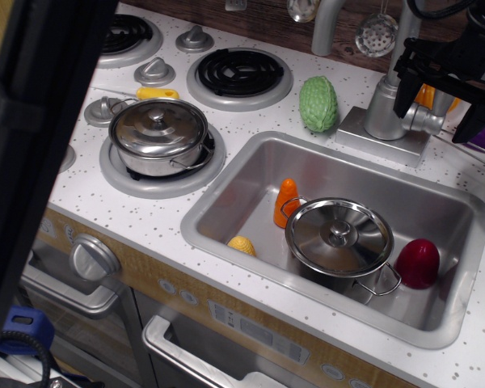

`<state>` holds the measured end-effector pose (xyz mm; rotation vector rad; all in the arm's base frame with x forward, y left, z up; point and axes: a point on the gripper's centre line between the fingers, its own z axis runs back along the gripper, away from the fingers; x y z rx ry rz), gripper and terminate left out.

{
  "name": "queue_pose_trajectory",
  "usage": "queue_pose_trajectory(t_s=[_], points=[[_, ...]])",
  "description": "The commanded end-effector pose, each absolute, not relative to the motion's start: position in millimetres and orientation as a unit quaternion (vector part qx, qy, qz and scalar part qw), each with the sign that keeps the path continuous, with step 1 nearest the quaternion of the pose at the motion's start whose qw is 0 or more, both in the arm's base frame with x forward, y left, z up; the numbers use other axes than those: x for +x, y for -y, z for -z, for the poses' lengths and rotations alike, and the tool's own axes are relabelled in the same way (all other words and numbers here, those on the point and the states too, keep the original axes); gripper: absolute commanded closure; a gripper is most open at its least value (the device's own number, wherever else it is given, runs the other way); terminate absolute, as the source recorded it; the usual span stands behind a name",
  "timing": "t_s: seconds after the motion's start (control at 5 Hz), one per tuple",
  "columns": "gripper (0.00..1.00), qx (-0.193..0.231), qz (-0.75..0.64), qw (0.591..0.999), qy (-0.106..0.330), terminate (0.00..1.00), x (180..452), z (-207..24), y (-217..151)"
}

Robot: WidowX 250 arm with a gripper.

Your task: Turn lever vertical to front

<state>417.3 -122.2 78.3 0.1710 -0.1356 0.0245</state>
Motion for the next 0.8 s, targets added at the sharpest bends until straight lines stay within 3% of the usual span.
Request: queue_pose_trajectory(t_s=[0.0, 0.4, 0.6], points=[[0.00, 0.085, -0.012, 0.994, 0.068, 0.00, 417, -78, 122], [0.00, 0.122, -0.007, 0.977, 0.176, 0.00, 440, -99, 124], [0.00, 0.118, -0.004, 0.973, 0.199, 0.00, 449, -112, 127]])
